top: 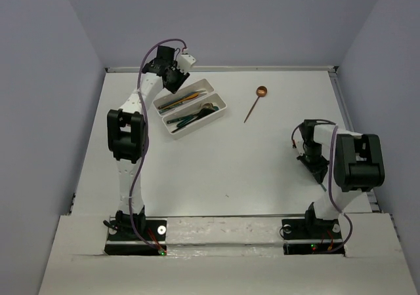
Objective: Sort the eating utensils into containers
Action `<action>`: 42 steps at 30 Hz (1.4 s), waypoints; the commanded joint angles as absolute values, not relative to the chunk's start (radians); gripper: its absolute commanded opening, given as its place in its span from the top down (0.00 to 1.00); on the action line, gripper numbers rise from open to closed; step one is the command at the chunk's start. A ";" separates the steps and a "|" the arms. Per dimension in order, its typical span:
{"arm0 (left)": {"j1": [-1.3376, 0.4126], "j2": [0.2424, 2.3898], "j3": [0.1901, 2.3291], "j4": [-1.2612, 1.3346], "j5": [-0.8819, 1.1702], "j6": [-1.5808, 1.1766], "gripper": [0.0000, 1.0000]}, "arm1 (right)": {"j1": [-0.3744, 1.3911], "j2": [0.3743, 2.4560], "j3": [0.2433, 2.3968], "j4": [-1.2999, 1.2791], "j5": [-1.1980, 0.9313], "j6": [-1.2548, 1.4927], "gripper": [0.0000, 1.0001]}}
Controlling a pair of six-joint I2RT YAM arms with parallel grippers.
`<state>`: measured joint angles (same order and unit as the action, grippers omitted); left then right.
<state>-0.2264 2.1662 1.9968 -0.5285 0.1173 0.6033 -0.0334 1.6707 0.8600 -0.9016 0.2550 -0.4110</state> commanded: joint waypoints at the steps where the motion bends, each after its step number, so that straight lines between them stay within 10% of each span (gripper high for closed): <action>1: -0.187 2.148 2.014 -0.535 0.089 0.589 0.51 | -0.043 1.790 0.909 -0.718 0.190 -0.393 0.93; 22: -0.149 2.020 1.867 -0.537 0.051 0.595 0.51 | -0.023 1.895 1.371 -0.640 -0.124 -0.236 1.00; 42: -0.227 1.942 1.951 -0.653 0.291 0.595 0.51 | -0.023 1.734 1.330 -0.540 -0.271 -0.181 1.00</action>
